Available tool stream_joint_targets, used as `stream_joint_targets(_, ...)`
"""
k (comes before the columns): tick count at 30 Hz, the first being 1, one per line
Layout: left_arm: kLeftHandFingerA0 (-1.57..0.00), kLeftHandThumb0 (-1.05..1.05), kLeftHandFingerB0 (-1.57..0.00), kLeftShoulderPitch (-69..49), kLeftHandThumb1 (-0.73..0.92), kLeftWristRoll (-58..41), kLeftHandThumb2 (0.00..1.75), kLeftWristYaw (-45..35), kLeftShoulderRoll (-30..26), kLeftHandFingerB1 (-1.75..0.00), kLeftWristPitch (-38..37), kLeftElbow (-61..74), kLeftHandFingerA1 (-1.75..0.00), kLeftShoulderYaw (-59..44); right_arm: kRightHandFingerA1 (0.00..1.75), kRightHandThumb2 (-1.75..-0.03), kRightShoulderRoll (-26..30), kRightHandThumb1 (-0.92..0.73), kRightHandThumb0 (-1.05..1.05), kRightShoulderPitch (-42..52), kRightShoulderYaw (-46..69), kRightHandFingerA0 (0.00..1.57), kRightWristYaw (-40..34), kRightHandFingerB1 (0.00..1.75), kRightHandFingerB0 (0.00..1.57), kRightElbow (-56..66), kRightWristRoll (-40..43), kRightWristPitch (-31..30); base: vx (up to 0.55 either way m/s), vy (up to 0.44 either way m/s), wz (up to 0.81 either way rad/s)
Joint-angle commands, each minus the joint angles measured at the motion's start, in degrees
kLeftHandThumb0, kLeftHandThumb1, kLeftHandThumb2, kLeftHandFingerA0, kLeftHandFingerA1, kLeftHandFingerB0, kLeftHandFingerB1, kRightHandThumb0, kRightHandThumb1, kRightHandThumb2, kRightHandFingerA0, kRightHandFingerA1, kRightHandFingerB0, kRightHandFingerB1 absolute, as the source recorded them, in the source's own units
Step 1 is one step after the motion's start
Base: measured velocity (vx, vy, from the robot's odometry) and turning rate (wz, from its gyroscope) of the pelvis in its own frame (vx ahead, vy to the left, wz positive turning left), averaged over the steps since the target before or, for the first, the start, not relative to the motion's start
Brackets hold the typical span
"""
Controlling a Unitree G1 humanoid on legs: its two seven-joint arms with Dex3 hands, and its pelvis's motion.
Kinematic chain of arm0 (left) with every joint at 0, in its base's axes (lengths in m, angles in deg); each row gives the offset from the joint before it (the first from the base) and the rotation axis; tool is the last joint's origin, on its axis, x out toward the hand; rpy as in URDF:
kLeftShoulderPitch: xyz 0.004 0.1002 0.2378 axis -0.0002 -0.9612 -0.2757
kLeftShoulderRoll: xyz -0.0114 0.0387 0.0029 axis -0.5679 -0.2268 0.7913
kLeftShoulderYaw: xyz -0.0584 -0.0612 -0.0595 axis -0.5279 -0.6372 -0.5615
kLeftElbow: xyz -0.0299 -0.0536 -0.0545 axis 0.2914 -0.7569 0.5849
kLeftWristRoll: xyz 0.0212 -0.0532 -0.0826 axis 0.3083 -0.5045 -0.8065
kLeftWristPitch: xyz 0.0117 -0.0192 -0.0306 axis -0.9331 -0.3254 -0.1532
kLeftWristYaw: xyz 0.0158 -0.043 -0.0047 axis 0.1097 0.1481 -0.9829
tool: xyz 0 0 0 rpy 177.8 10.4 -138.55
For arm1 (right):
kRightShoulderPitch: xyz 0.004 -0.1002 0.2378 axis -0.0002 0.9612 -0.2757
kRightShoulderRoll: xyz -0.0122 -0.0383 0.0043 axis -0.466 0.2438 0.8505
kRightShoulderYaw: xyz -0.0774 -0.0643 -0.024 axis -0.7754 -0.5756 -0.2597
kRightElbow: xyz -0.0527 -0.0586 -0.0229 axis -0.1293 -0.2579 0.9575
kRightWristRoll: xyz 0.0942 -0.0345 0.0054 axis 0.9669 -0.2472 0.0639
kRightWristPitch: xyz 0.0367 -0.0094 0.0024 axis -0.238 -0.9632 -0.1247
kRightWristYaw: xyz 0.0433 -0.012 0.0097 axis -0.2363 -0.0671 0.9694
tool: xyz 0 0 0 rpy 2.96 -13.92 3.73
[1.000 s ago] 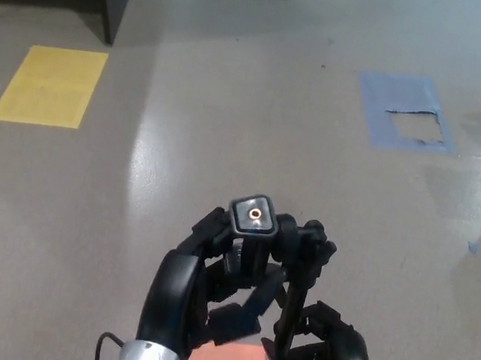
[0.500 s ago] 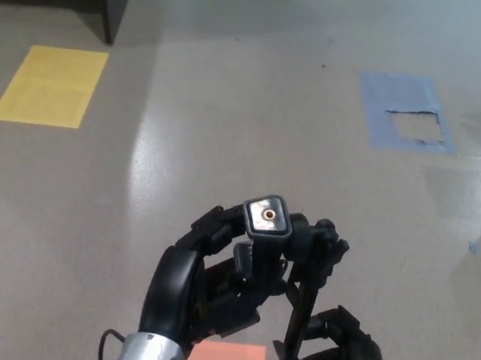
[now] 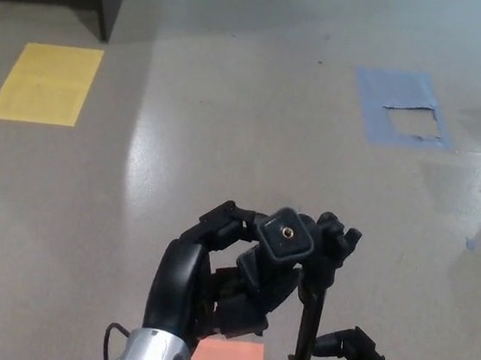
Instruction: A phone stand is kept on the floor and the robot uses both its hands to grab it and uses its left hand to extend the phone stand by pulling it upwards
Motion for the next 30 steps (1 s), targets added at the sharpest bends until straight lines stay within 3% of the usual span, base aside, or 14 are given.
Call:
stream_joint_targets(1, -1.26, -0.19, -1.08, -1.2, 0.49, -2.8, 1.03, 2.4, 8.6, -1.75, -0.6, 6.2, -1.75, 4.0, 1.75, -0.58, 1.9, -0.69, -0.35, 1.7, 0.4, 0.57, -3.2, 1.74, 0.46, -1.5, -0.1, -0.9, 0.00, 0.000, 0.00)
stream_joint_targets(4, -1.27, -0.21, -1.09, -1.2, 0.49, -2.7, 1.00, 3.0, 8.5, -1.75, 0.1, 9.6, -1.75, 6.2, 1.75, -0.58, 2.3, -0.69, -0.35, 1.8, 0.4, 0.57, -3.4, 1.75, 0.47, -2.1, -0.2, 0.1, 0.00, 0.000, 0.00)
stream_joint_targets(5, -1.49, -0.42, -1.29, -1.0, 0.48, -2.6, 1.02, 3.4, 8.4, -1.58, 1.6, 12.5, -1.67, 7.8, 1.74, -0.54, 2.7, -0.74, -0.37, 1.9, 0.0, 0.55, -3.7, 1.60, 0.51, -2.4, -0.7, 0.1, 0.00, 0.000, 0.00)
stream_joint_targets(6, -1.25, -0.19, -1.08, -0.7, 0.51, -3.0, 0.98, 3.6, 8.6, -1.75, 2.2, 14.2, -1.75, 8.8, 1.73, -0.54, 3.0, -0.74, -0.37, 1.9, -0.1, 0.55, -3.7, 1.57, 0.52, -2.6, -0.9, 0.2, 0.00, 0.000, 0.00)
stream_joint_targets(11, -1.20, -0.21, -1.02, 0.6, 0.53, -4.6, 0.99, 4.0, 9.0, -1.75, 3.8, 19.4, -1.75, 12.5, 1.73, -0.54, 3.7, -0.74, -0.38, 2.0, 0.2, 0.55, -3.8, 1.57, 0.52, -3.4, -0.4, 0.7, 0.00, 0.000, 0.00)
stream_joint_targets(12, -1.45, -0.40, -1.23, 1.7, 0.51, -4.1, 1.04, 4.3, 9.1, -1.53, 4.6, 21.3, -1.63, 13.9, 1.72, -0.55, 4.1, -0.74, -0.39, 2.0, 0.1, 0.55, -4.3, 1.55, 0.52, -4.1, -0.7, 0.6, 0.00, 0.000, 0.00)
stream_joint_targets(15, -1.52, -0.39, -1.28, 5.3, 0.50, -3.8, 1.06, 4.3, 9.5, -1.58, 6.5, 24.3, -1.69, 15.4, 1.70, -0.56, 4.9, -0.73, -0.39, 1.9, -0.2, 0.56, -5.7, 1.53, 0.54, -5.0, -1.4, 0.4, 0.00, 0.000, 0.00)
stream_joint_targets(16, -1.26, -0.19, -1.08, 6.4, 0.51, -3.8, 1.06, 4.5, 9.8, -1.75, 6.7, 24.7, -1.75, 15.6, 1.70, -0.56, 4.9, -0.72, -0.38, 1.9, 0.0, 0.56, -5.5, 1.53, 0.54, -5.1, -1.0, 0.4, 0.00, 0.000, 0.00)
stream_joint_targets(17, -1.26, -0.19, -1.08, 7.5, 0.51, -3.8, 1.06, 4.6, 10.2, -1.75, 6.9, 25.2, -1.75, 15.7, 1.70, -0.56, 4.9, -0.72, -0.38, 1.9, 0.4, 0.56, -5.3, 1.53, 0.54, -5.2, -0.6, 0.4, 0.00, 0.000, 0.00)
stream_joint_targets(22, -1.32, -0.20, -1.13, 17.8, 0.47, -4.2, 1.09, 6.6, 14.0, -1.75, 12.5, 26.9, -1.75, 12.1, 1.70, -0.57, 5.6, -0.71, -0.40, 2.4, 0.0, 0.58, -6.4, 1.53, 0.56, -6.0, -1.3, 1.2, 0.00, 0.000, 0.00)
stream_joint_targets(23, -1.57, -0.31, -1.33, 22.6, 0.43, -5.7, 1.13, 7.1, 16.0, -1.58, 13.6, 26.1, -1.69, 8.8, 1.71, -0.56, 5.6, -0.71, -0.40, 2.4, 0.0, 0.58, -6.5, 1.54, 0.56, -6.5, -1.3, 0.9, 0.00, 0.000, 0.00)
stream_joint_targets(30, -1.57, -0.31, -1.32, 35.4, 0.40, -8.1, 1.10, 9.7, 17.0, -1.55, 17.0, 24.2, -1.66, 0.1, 1.71, -0.56, 5.8, -0.70, -0.39, 3.1, 0.2, 0.59, -6.1, 1.55, 0.56, -7.3, -0.8, 1.5, 0.00, 0.000, 0.00)
